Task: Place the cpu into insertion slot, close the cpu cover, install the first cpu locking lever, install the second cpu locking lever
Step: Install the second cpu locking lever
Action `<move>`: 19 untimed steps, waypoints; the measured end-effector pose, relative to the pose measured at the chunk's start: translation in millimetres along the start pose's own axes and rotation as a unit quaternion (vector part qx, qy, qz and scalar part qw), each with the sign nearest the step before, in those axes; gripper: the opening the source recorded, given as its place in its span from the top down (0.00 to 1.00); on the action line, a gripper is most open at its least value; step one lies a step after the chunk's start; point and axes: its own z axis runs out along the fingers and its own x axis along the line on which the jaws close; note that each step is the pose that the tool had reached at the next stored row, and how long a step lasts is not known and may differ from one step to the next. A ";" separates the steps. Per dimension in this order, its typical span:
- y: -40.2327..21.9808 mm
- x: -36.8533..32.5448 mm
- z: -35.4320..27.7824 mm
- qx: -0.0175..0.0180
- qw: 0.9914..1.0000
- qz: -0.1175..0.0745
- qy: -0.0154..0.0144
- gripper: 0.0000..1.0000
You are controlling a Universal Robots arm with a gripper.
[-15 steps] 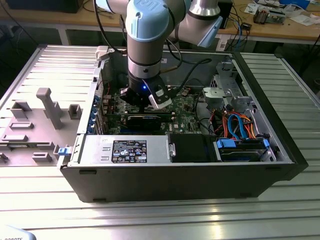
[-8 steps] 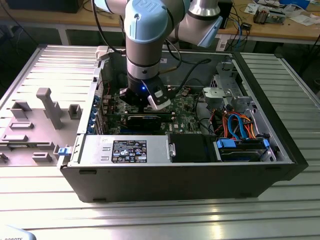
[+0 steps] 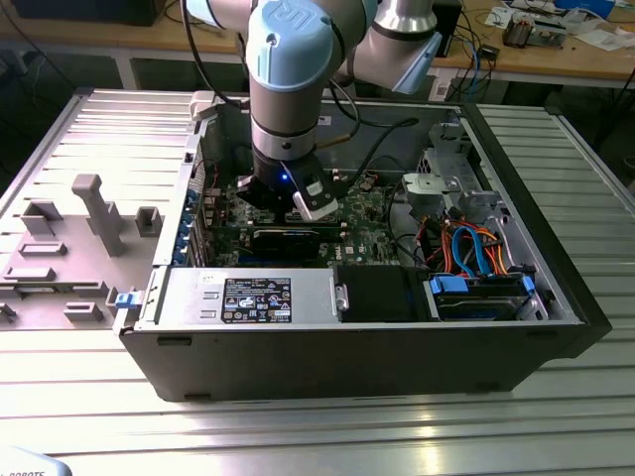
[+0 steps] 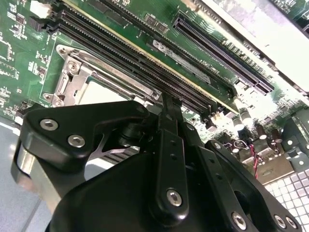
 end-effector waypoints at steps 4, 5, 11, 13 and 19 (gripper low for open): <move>-0.9 0.1 1.1 -0.005 1.000 0.000 0.000 0.89; -1.4 0.1 1.5 -0.007 1.000 0.000 0.000 0.89; -2.5 0.1 3.7 -0.017 1.000 -0.001 -0.001 0.89; -2.7 0.1 4.4 -0.020 1.000 -0.001 -0.001 0.89; -3.7 1.6 9.4 -0.026 1.000 -0.001 -0.002 0.89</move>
